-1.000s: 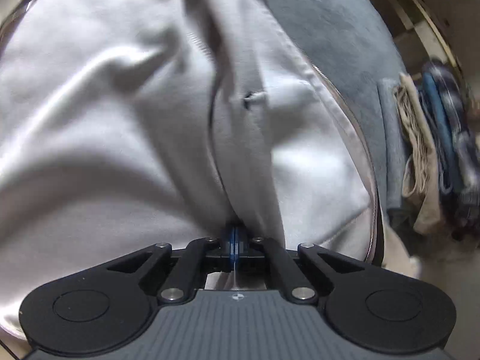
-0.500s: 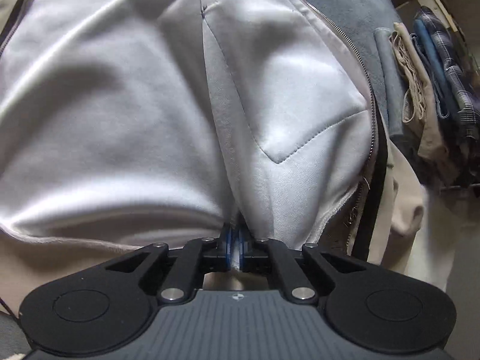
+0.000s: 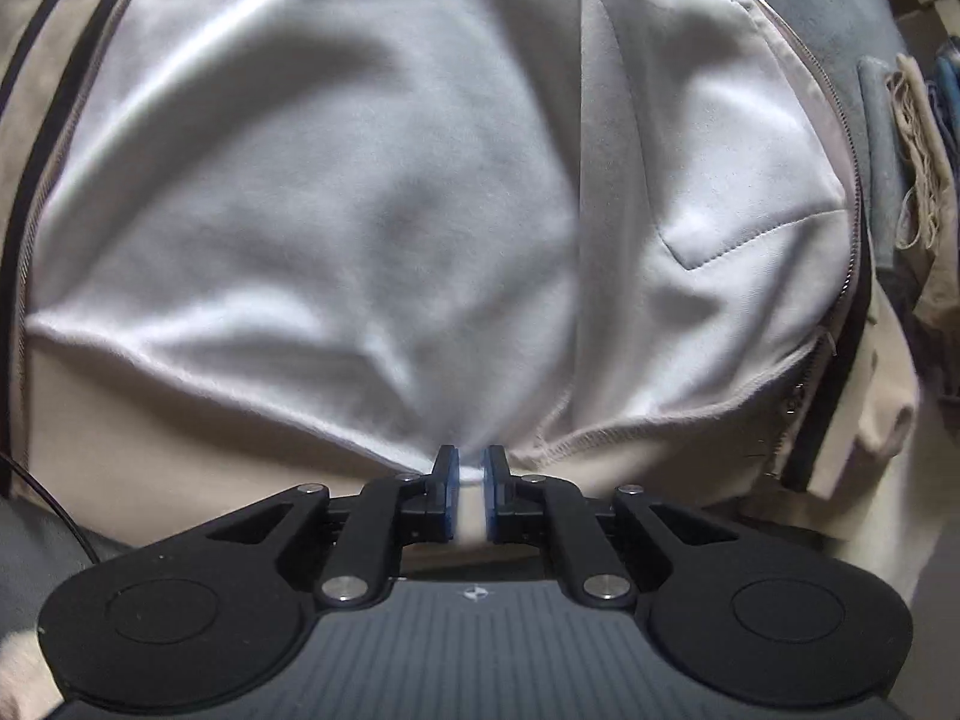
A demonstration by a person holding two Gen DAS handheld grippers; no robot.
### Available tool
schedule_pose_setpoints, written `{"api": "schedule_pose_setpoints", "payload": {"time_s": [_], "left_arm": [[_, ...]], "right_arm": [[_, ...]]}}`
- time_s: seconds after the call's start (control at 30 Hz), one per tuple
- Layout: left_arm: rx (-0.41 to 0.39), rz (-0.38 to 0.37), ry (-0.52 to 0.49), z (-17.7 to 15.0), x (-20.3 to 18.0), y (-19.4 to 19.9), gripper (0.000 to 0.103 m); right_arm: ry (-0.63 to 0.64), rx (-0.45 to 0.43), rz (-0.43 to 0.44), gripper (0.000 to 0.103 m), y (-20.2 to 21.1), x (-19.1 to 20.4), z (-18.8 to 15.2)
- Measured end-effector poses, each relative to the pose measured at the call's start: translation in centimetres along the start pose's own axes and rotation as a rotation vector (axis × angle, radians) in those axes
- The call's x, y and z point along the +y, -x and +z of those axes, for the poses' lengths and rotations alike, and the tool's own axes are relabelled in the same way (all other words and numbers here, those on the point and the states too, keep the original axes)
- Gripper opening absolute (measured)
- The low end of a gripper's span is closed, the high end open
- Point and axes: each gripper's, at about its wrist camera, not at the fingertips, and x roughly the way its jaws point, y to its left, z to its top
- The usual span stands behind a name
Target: Fold clothes
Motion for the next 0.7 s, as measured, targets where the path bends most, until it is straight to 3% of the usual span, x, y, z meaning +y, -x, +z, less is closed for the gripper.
{"api": "schedule_pose_setpoints", "payload": {"time_s": [0.13,0.27,0.33,0.4,0.47,0.57,0.7], "left_arm": [[0.0,-0.003,-0.002,0.0,0.1,0.0,0.029],[0.001,-0.001,-0.003,0.1,0.0,0.0,0.029],[0.002,0.0,-0.001,0.1,0.0,0.0,0.029],[0.003,-0.002,0.002,0.1,0.1,0.0,0.029],[0.002,-0.008,0.007,0.1,0.2,0.0,0.029],[0.001,-0.015,0.012,0.1,0.3,0.0,0.029],[0.003,-0.018,0.009,0.1,0.4,0.0,0.029]], "right_arm": [[0.036,0.02,-0.031,0.01,1.7,0.8,1.2],[0.054,-0.228,0.048,0.011,6.6,2.8,3.8],[0.092,-0.297,0.096,0.011,7.6,4.5,4.9],[0.16,-0.215,0.094,0.011,5.7,6.3,4.9],[0.25,-0.023,0.046,0.011,1.8,6.8,3.3],[0.152,0.018,0.111,0.011,2.0,4.3,1.9],[0.117,0.032,0.036,0.012,3.6,3.2,2.3]]}}
